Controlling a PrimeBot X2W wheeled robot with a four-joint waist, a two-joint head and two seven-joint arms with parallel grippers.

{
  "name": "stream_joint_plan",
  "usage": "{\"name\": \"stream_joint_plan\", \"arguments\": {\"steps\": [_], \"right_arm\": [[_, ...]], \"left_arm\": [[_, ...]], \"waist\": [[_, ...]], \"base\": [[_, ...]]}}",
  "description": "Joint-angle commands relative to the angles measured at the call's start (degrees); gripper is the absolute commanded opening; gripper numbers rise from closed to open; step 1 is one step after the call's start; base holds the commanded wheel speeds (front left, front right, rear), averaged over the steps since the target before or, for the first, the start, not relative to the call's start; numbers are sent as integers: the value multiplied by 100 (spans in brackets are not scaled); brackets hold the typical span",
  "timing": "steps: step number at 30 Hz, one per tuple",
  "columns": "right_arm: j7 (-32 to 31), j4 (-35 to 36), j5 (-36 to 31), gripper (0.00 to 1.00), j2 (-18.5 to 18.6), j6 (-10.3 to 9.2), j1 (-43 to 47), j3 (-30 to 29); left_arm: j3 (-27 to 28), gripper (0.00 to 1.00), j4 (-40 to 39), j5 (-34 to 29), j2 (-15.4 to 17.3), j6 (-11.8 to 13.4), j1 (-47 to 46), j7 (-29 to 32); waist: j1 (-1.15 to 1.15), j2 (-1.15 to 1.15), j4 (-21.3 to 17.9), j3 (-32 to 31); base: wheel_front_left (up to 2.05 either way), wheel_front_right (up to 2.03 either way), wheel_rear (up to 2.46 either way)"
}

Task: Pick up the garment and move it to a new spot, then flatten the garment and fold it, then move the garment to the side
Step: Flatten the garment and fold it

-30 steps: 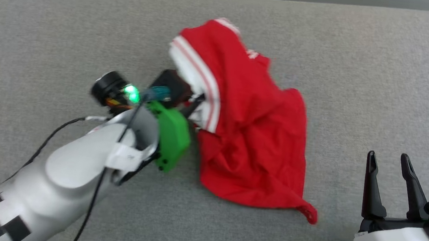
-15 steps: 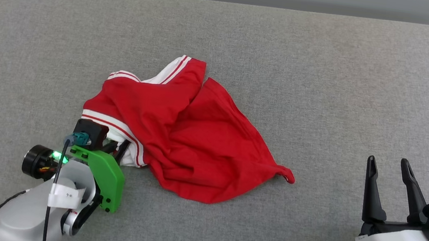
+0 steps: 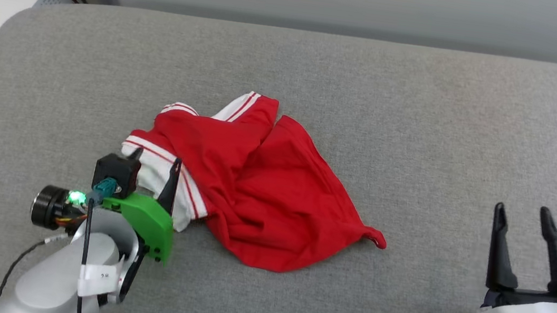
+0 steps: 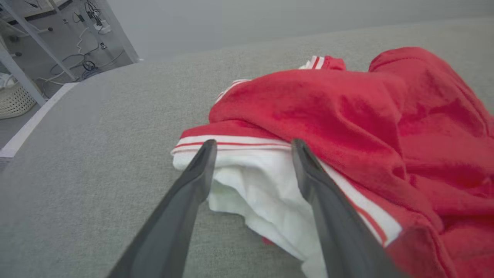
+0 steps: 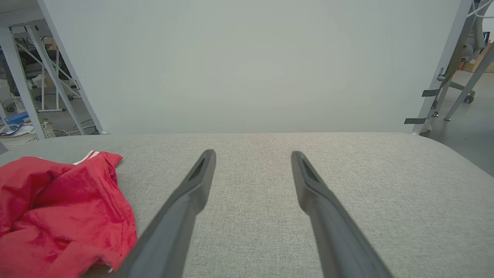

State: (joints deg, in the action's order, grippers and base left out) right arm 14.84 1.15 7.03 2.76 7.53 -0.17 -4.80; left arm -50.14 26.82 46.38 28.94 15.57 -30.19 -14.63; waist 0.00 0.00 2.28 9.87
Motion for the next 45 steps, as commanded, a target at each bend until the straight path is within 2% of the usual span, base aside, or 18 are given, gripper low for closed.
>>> {"name": "stream_joint_plan", "arguments": {"steps": [1, 5, 9, 15, 21, 25, 28, 34, 40, 45], "right_arm": [[16, 100, -111, 100, 12, -4, -82, -40], [16, 333, -162, 100, 170, -4, -389, -58], [16, 539, -162, 100, 527, -4, -863, 137], [16, 526, 8, 100, 1142, -4, -1728, 740], [-85, -173, 507, 100, 1870, -4, -2712, 1987], [-895, -647, 1154, 100, 2392, -4, -3514, 3204], [-1832, -880, 1804, 100, 2757, -4, -4098, 4235], [-3502, -1107, 3070, 100, 3211, -4, -5070, 5709], [-4616, -1313, 3875, 100, 3314, -4, -5750, 6679], [-4947, -1557, 4190, 100, 3268, -4, -6116, 7265]], "left_arm": [[259, 100, -267, -294, -38, 170, 163, -32], [1016, 100, -1089, -1075, -145, 543, 735, -35], [1645, 100, -1692, -1717, -366, 684, 1304, -36], [2353, 100, -2160, -2450, -804, 507, 1894, -36], [2914, 100, -2334, -2998, -1286, 163, 2213, -36], [3165, 100, -2363, -3274, -1575, -100, 2284, -37], [3345, 100, -2390, -3460, -1797, -266, 2279, -37], [3621, 100, -2433, -3755, -2173, -548, 2175, -37], [3760, 100, -2449, -3905, -2450, -768, 2025, -37], [3757, 100, -2473, -3945, -2566, -863, 1874, -37]], "waist": [[0, 0, 115, -131], [0, 0, 210, -220], [0, 0, 313, -254], [0, 0, 483, -208], [0, 0, 701, -76], [0, 0, 845, 56], [0, 0, 971, 213], [0, 0, 1201, 584], [0, 0, 1438, 984], [0, 0, 1636, 1290]], "base": [[0, 0, 0], [0, 0, 0], [0, 0, 0], [0, 0, 0], [0, 0, 0], [0, 0, 0], [0, 0, 0], [0, 0, 0], [0, 0, 0], [0, 0, 0]]}}
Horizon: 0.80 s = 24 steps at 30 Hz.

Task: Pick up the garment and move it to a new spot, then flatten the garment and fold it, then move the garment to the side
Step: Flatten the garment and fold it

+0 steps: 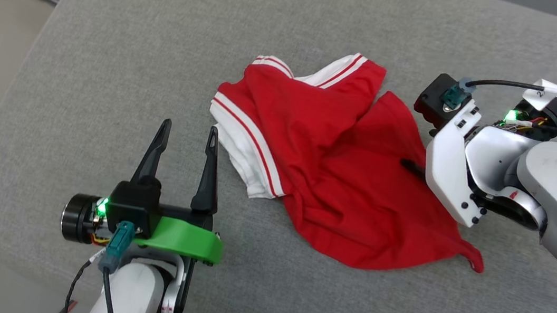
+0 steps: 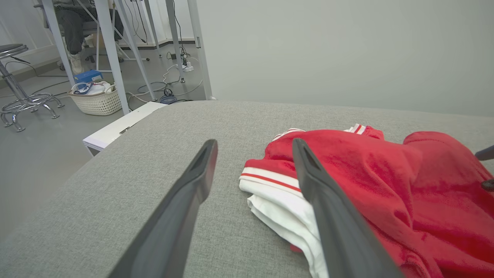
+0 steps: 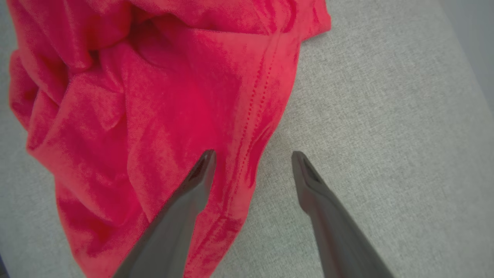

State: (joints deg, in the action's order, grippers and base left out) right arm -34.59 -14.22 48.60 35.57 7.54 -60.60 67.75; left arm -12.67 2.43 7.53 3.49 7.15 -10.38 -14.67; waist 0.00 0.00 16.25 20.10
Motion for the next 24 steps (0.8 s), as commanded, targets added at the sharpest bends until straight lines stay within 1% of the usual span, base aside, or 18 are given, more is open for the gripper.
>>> {"name": "stream_joint_plan", "arguments": {"steps": [1, 5, 11, 12, 13, 15, 19, 24], "right_arm": [[-36, -102, 123, 100, -45, -5, -110, 101], [-160, -360, 246, 100, -112, -5, -115, 398], [-225, -581, 200, 100, -106, -5, 145, 542], [-170, -592, 159, 22, -103, -5, 162, 548], [-92, -591, 127, 0, -104, -5, 165, 551], [137, -608, 105, 0, -108, -5, 143, 555], [818, -682, 251, 0, -84, -5, -10, 492], [1696, -722, 364, 0, 125, -5, -159, 206]], "left_arm": [[7, 100, -46, -59, -33, -23, -138, -32], [-45, 100, -84, -21, -55, -16, -235, -32], [-181, 100, -90, 146, -59, 116, -331, -32], [-186, 100, -79, 148, -59, 133, -328, -32], [-184, 100, -67, 143, -60, 141, -322, -32], [-174, 100, -32, 118, -60, 140, -306, -32], [-135, 100, 26, 45, -60, 111, -245, -32], [-19, 100, 116, -88, -60, 39, -80, -33]], "waist": [[0, 0, 275, 328], [0, 0, 402, 521], [0, 0, 453, 595], [0, 0, 436, 575], [0, 0, 413, 547], [0, 0, 345, 465], [0, 0, 172, 213], [0, 0, -121, -222]], "base": [[0, 0, 0], [0, 0, 0], [0, 0, 0], [0, 0, 0], [0, 0, 0], [0, 0, 0], [0, 0, 0], [0, 0, 0]]}}
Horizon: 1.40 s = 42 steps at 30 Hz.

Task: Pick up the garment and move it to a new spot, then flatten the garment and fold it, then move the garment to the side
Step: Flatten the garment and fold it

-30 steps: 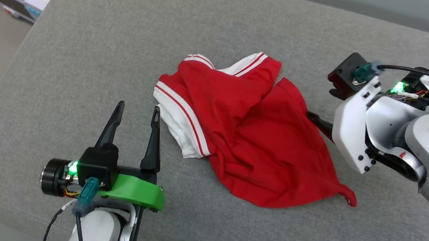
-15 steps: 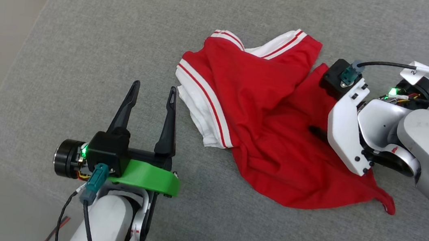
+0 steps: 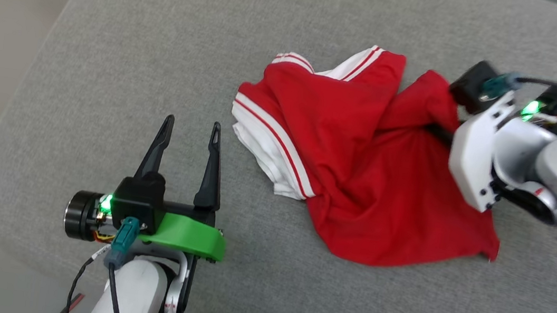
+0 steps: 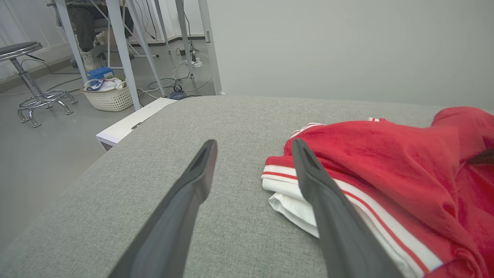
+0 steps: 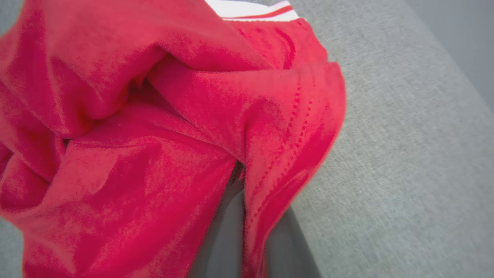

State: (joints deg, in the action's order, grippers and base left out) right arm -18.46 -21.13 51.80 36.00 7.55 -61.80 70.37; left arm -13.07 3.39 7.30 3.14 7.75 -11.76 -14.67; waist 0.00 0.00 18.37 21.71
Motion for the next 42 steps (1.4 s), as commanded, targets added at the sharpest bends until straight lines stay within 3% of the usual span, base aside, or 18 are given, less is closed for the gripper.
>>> {"name": "stream_joint_plan", "arguments": {"steps": [1, 9, 18, 28, 35, 40, 42], "right_arm": [[218, -18, 69, 0, 141, -6, -33, -124], [1032, 137, 369, 0, 844, -6, 746, -864], [1767, -96, 812, 0, 1289, -6, 2721, -2103], [2303, -531, 1136, 0, 1231, -6, 4906, -3433], [2323, -763, 1307, 0, 961, -6, 6222, -4198], [2338, -771, 1118, 0, 726, -6, 6682, -4631], [2398, -700, 988, 58, 621, -6, 6724, -4856]], "left_arm": [[43, 100, 32, -86, -25, -37, 89, -33], [185, 100, 146, -209, -25, -131, 447, -33], [373, 100, 257, -308, -26, -222, 829, -33], [436, 100, 313, -375, -26, -323, 1005, -33], [425, 100, 339, -386, -26, -351, 1037, -33], [450, 100, 342, -397, -26, -361, 1058, -33], [467, 100, 347, -404, -26, -366, 1078, -33]], "waist": [[0, 0, -387, -454], [0, 0, -804, -973], [0, 0, -1166, -1367], [0, 0, -1378, -1579], [0, 0, -1404, -1636], [0, 0, -1425, -1665], [0, 0, -1444, -1689]], "base": [[0, 0, 0], [0, 0, 0], [0, 0, 0], [0, 0, 0], [0, 0, 0], [0, 0, 0], [0, 0, 0]]}}
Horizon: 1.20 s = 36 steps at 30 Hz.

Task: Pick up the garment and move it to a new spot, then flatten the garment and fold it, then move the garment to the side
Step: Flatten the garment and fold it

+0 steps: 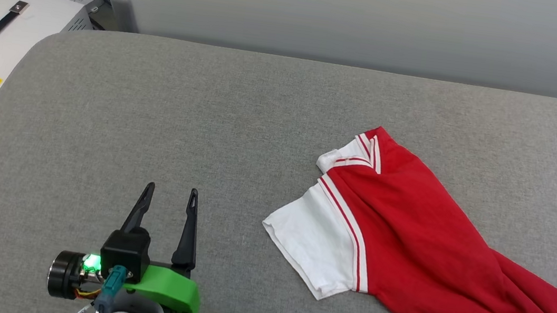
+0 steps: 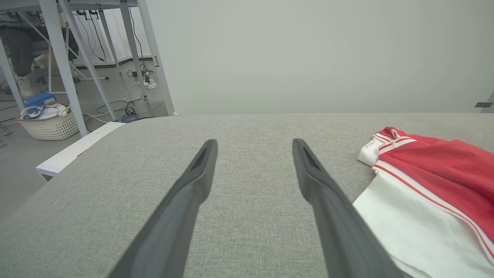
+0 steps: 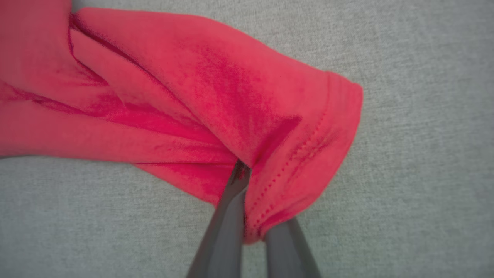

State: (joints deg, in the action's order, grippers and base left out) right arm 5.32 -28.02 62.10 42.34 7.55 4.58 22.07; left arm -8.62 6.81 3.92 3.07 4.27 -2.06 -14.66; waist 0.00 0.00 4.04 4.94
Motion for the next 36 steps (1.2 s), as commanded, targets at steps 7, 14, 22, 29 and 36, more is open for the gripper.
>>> {"name": "stream_joint_plan", "arguments": {"steps": [7, 14, 22, 29, 36], "right_arm": [[324, 468, -956, 100, -186, -6, 101, -1109], [313, 1678, -2289, 100, -766, -6, 50, -2612], [-258, 3470, -3646, 100, -1964, -6, -402, -3086], [-888, 3786, -3737, 100, -1625, -6, -1678, -2326], [-2184, 3153, -2948, 100, -582, -6, -3410, -772]], "left_arm": [[14, 100, 8, -125, -19, -57, 145, -34], [-33, 100, 17, -190, -19, -123, 98, -34], [-112, 100, -14, -173, -19, -105, 43, -34], [-195, 100, -94, -167, -19, -108, -138, -34], [-329, 100, -261, -85, -19, -52, -510, -34]], "waist": [[0, 0, -29, -66], [0, 0, 8, -50], [0, 0, 93, 8], [0, 0, 275, 280], [0, 0, 560, 906]], "base": [[0, 0, 0], [0, 0, 0], [0, 0, 0], [0, 0, 0], [0, 0, 0]]}}
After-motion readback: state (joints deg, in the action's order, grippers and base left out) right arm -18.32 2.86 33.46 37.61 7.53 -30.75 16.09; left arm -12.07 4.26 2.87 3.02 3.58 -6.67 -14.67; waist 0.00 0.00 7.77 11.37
